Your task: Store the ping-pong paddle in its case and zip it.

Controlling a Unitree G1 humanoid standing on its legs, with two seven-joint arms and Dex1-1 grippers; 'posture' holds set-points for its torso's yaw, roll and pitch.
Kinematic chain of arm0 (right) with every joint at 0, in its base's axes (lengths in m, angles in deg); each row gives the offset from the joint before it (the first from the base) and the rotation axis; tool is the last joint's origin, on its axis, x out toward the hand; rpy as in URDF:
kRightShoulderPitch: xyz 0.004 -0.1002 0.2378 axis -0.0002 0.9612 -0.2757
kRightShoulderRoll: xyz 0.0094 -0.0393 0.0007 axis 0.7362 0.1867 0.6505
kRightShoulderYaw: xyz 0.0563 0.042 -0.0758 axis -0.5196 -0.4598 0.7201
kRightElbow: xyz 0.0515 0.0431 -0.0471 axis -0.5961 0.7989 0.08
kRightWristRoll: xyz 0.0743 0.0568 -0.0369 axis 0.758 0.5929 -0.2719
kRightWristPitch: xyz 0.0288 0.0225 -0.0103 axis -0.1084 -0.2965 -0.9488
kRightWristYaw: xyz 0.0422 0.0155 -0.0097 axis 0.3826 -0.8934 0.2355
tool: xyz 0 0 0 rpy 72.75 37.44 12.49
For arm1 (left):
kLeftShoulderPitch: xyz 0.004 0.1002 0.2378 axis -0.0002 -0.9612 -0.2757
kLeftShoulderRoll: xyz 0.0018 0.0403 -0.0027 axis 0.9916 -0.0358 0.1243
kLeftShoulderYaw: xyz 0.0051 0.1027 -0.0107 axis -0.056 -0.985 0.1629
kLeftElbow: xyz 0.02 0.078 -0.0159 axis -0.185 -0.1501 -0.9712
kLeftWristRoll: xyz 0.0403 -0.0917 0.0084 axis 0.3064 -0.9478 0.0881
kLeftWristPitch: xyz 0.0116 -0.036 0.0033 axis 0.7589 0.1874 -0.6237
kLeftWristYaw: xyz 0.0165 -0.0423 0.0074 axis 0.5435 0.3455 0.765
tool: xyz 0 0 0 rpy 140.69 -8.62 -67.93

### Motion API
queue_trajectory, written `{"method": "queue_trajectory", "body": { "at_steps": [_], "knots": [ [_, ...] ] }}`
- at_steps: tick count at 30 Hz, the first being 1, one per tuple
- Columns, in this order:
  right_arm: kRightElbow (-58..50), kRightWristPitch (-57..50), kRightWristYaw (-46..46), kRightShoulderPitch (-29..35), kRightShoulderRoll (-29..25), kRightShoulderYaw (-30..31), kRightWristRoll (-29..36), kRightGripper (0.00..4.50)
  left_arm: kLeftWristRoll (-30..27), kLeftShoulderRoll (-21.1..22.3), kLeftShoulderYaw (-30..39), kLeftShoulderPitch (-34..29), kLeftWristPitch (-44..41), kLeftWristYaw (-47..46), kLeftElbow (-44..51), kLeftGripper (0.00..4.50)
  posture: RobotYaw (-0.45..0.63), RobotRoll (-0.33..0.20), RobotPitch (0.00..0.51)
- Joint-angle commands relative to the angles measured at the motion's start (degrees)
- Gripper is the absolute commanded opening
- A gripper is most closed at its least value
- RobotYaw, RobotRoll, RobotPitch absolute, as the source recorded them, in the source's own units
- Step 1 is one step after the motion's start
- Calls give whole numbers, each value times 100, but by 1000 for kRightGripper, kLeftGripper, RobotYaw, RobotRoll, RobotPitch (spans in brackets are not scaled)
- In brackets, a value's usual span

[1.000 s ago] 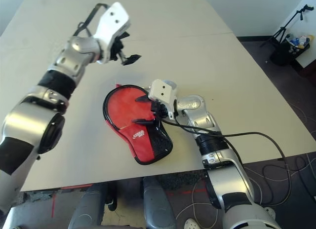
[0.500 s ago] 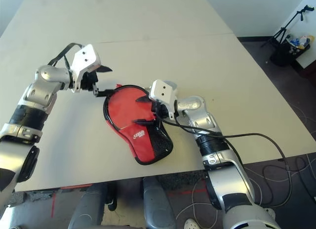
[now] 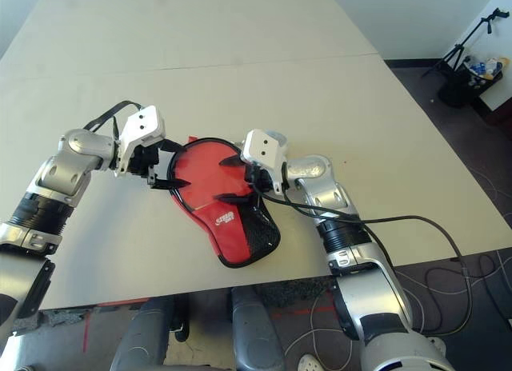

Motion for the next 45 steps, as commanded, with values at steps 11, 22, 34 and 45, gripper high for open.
{"method": "queue_trajectory", "body": {
  "at_steps": [11, 22, 34, 45],
  "knots": [
    [-507, -824, 242, 159, -247, -8, 256, 4500, 215, -89, -444, -281, -76, -233, -40, 4475, -57, 0, 206],
    [-1852, -2422, 870, -201, -913, -627, 1620, 4500, 210, -160, -516, -260, -165, -211, -48, 4475, -78, 0, 208],
    [193, -1771, 683, -1235, -1544, -746, 974, 4500, 195, -158, -529, -283, -320, -182, 69, 4475, -74, 0, 212],
    [1213, -1399, 1068, -1082, -1791, -397, 338, 4500, 186, -156, -520, -279, -366, -174, 103, 4475, -71, 0, 210]
  ]
}}
